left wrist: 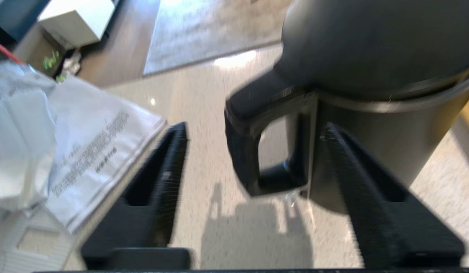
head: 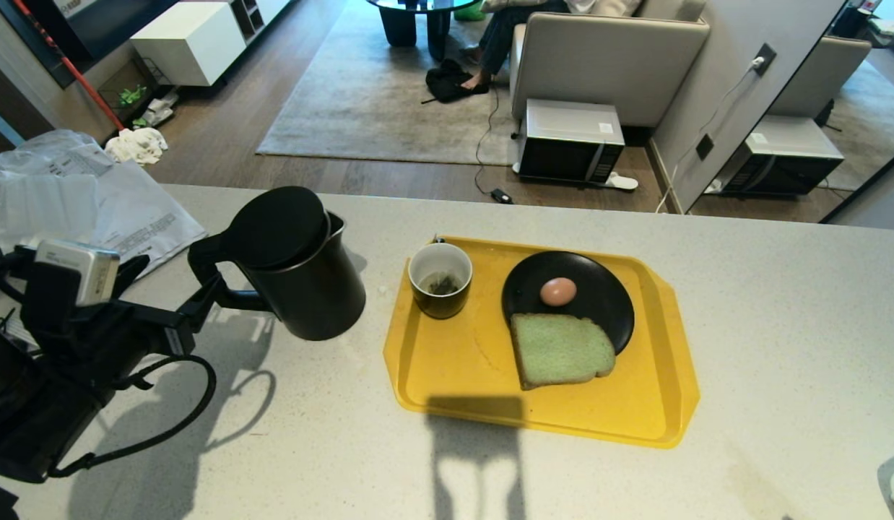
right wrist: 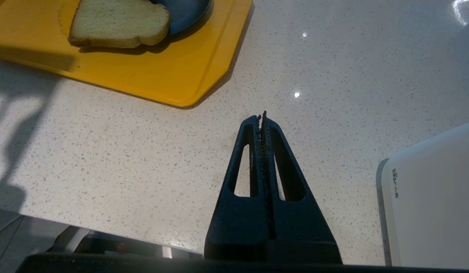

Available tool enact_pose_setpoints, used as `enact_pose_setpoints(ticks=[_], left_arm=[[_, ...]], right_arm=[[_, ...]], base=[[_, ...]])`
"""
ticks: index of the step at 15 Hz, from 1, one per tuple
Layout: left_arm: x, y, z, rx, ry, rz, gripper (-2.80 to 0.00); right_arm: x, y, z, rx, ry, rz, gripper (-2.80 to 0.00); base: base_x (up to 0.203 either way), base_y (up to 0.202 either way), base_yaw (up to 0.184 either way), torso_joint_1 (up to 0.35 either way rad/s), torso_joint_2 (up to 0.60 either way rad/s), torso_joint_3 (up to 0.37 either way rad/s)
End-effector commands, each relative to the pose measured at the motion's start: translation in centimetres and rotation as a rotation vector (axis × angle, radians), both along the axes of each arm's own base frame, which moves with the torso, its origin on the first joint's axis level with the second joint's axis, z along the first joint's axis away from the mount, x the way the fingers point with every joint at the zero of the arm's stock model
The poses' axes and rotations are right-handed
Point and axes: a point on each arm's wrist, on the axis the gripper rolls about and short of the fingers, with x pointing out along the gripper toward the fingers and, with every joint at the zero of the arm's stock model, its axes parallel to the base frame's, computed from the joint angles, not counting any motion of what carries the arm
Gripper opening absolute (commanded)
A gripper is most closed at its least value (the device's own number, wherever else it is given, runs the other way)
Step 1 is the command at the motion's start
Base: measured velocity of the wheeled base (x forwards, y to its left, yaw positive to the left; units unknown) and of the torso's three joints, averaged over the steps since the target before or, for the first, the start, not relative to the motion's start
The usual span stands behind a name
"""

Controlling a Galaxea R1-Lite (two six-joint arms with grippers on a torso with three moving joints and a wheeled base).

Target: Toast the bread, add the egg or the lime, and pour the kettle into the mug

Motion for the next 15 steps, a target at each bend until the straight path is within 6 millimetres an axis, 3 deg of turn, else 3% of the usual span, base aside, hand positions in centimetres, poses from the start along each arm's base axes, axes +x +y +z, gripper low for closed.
enact_pose_setpoints(ticks=[1,3,6,11,15], left_arm=[[-0.6,-0.5,2.2,-0.005,-0.106,-0.017,-2.8],[-0.9,-1.0,4.2,-0.012,-0.176,-0.033,-2.8],[-1.7,-1.5,7.4,-0.005,-0.038,-0.059,-2.8],[-3.2,-2.6,16.9,0.003,0.165,-0.128,-2.8],[-1.7,-3.9,19.2,-0.049,0.339,-0.179,-2.8]], right_arm=[[0.0,0.0,0.0,-0.001,0.003,0.001,-2.8],[0.0,0.0,0.0,-0.001,0.001,0.001,-2.8],[0.0,0.0,0.0,-0.001,0.002,0.001,-2.8],[0.0,0.0,0.0,-0.001,0.003,0.001,-2.8],[0.0,0.0,0.0,-0.001,0.002,0.001,-2.8]], base=[[0.0,0.0,0.0,0.0,0.0,0.0],[0.0,0.0,0.0,0.0,0.0,0.0],[0.0,0.0,0.0,0.0,0.0,0.0],[0.0,0.0,0.0,0.0,0.0,0.0],[0.0,0.0,0.0,0.0,0.0,0.0]])
